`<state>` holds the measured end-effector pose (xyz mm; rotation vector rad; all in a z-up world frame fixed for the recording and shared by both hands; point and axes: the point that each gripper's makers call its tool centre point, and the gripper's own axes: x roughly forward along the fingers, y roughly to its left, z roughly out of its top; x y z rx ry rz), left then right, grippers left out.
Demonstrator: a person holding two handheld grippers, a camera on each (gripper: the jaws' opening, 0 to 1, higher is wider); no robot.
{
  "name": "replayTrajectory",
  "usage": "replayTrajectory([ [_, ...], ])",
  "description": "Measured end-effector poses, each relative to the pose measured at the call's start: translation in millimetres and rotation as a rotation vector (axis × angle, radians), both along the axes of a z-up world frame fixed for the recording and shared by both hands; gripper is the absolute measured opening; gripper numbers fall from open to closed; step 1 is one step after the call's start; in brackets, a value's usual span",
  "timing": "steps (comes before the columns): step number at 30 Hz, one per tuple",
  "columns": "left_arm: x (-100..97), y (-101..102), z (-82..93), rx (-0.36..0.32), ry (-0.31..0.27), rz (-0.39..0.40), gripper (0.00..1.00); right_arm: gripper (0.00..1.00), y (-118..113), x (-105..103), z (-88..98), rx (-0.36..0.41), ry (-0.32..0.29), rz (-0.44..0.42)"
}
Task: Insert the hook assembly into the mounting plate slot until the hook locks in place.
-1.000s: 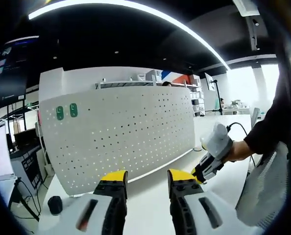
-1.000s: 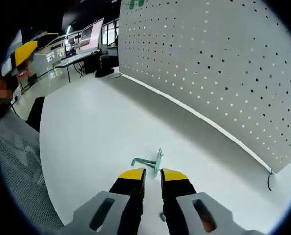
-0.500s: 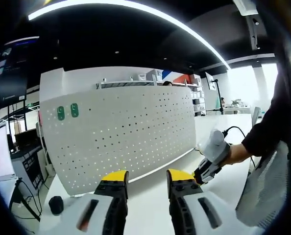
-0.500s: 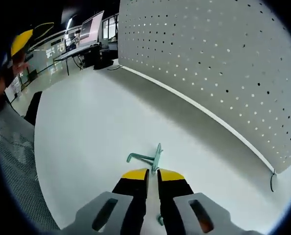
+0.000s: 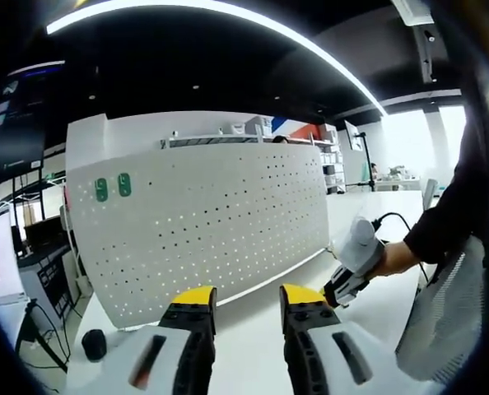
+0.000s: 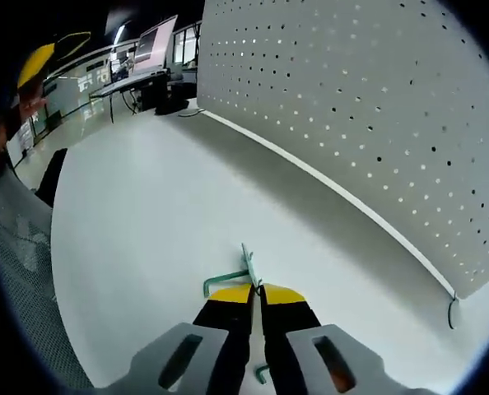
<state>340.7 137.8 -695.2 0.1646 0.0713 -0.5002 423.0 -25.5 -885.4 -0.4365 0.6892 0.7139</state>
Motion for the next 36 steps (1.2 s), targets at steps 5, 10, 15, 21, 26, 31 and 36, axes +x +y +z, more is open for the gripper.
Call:
replayTrajectory([
  [5, -0.3, -1, -0.4, 0.002, 0.000, -0.004, 0.32, 0.01, -1, 1, 5.8, -0.007, -0.021, 0.000],
  [10, -0.7, -1, 0.4, 0.000, -0.002, -0.009, 0.32, 0.01, 1, 1, 14.6, -0.007, -0.042, 0.004],
  [15, -1.3, -3, 0.6, 0.003, -0.002, -0.016, 0.31, 0.01, 3, 0, 20.1, -0.003, -0.053, 0.010],
  [21, -2.0, -5, 1.1, 0.002, -0.002, -0.021, 0.31, 0.01, 6, -1, 28.0, 0.017, -0.058, 0.010],
  [26, -2.5, -7, 1.1, 0.004, -0.003, -0.028, 0.31, 0.01, 10, -5, 34.7, 0.026, -0.061, 0.015],
  [31, -2.5, -6, 1.4, 0.002, -0.006, -0.029, 0.31, 0.01, 18, -10, 46.0, 0.042, -0.067, 0.030],
  [36, -2.6, -6, 1.0, 0.003, -0.007, -0.032, 0.31, 0.01, 29, -22, 61.0, 0.070, -0.071, 0.054],
])
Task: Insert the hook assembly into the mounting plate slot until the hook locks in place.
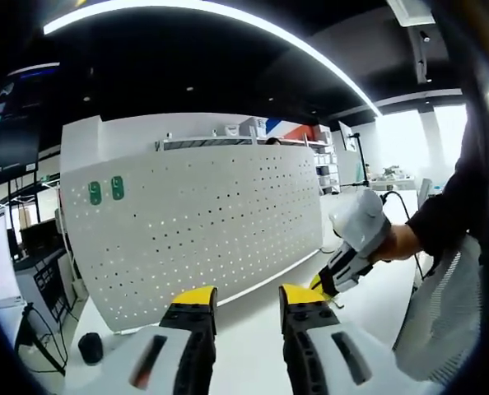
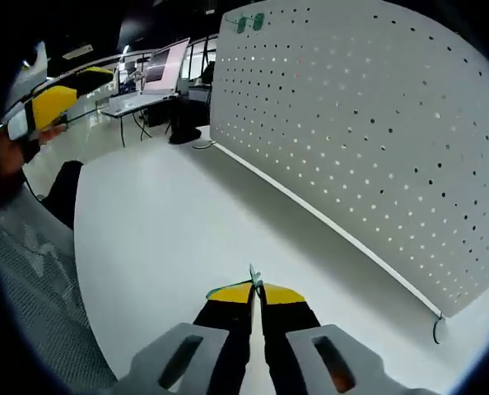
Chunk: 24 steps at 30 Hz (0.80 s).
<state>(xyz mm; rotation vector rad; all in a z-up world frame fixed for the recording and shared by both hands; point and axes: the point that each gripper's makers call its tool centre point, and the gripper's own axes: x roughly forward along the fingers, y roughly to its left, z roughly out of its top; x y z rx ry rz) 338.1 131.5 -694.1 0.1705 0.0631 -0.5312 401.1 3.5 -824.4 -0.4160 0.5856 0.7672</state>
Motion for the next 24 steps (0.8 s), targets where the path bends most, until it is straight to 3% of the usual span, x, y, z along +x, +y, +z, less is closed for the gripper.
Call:
replayTrajectory([
  [14, -0.7, -2, -0.8, 0.008, -0.002, -0.012, 0.30, 0.01, 48, -45, 59.0, 0.091, 0.010, 0.140],
  [24, 0.6, 0, -2.8, 0.021, 0.004, -0.001, 0.28, 0.01, 76, -77, 90.0, 0.105, 0.013, 0.253],
])
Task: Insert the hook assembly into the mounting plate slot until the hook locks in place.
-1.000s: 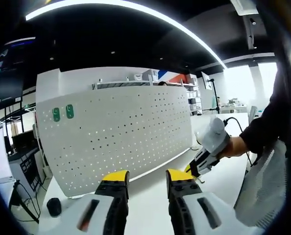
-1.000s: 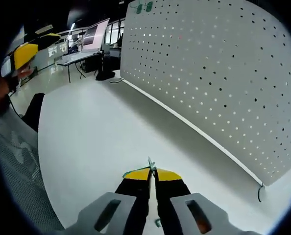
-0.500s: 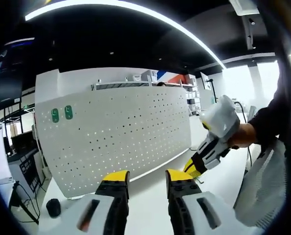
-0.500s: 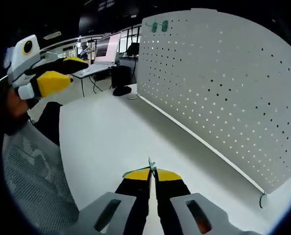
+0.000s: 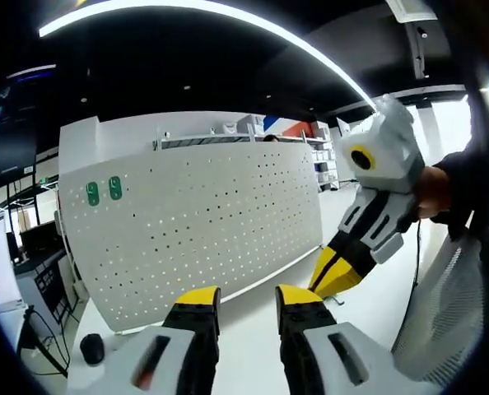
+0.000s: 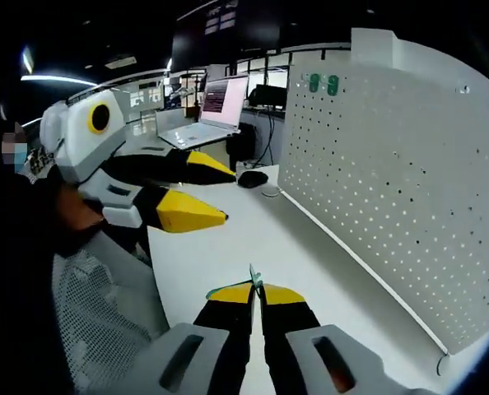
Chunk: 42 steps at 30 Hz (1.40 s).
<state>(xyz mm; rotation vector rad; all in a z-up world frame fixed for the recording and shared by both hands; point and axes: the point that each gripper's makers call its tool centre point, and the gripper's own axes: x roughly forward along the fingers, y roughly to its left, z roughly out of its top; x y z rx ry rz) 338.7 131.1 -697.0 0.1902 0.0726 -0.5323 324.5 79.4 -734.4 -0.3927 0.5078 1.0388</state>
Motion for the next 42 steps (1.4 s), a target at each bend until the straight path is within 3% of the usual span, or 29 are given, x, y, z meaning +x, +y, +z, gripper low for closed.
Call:
replayTrajectory([
  [15, 0.7, 0, -5.5, 0.023, 0.019, 0.005, 0.27, 0.00, 18, -17, 32.9, 0.066, -0.014, 0.070],
  [33, -0.4, -2, -6.8, 0.023, 0.025, -0.004, 0.27, 0.00, 23, -16, 42.6, 0.095, -0.043, 0.081],
  [42, -0.9, 0, -3.6, 0.003, 0.018, 0.001, 0.28, 0.00, 17, -4, 50.1, 0.114, -0.058, 0.037],
])
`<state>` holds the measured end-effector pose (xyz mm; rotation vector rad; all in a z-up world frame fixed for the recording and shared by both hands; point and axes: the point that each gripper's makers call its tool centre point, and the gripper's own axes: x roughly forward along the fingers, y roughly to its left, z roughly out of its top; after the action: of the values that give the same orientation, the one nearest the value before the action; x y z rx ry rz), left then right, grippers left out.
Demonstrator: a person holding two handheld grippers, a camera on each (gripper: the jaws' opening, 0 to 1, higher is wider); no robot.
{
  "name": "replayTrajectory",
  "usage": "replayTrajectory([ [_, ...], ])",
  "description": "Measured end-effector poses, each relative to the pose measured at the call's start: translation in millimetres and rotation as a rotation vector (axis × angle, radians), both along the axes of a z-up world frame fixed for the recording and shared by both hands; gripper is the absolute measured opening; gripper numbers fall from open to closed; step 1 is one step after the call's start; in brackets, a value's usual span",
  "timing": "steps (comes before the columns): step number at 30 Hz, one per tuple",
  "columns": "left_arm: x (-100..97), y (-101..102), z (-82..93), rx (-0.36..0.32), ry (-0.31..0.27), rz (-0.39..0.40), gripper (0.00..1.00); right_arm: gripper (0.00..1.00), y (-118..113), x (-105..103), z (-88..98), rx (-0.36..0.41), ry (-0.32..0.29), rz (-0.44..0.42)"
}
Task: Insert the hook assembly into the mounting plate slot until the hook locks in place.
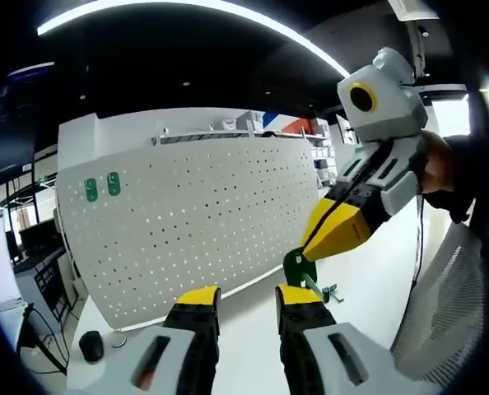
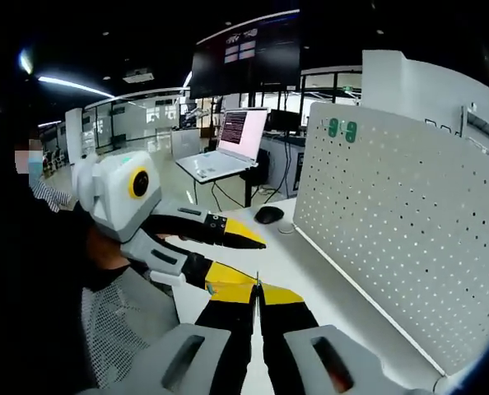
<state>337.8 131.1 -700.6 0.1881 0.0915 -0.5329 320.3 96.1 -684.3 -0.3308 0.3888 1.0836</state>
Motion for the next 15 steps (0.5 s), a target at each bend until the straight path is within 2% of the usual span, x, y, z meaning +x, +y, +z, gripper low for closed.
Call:
replayTrajectory([
  [7, 0.8, 0, 0.8, -0.007, 0.000, 0.000, 0.28, 0.00, -12, 16, 2.0, -0.003, -0.022, -0.063],
  [15, -1.0, -3, 5.4, -0.035, -0.010, -0.018, 0.29, 0.00, -23, 37, 5.0, -0.026, -0.099, -0.137],
])
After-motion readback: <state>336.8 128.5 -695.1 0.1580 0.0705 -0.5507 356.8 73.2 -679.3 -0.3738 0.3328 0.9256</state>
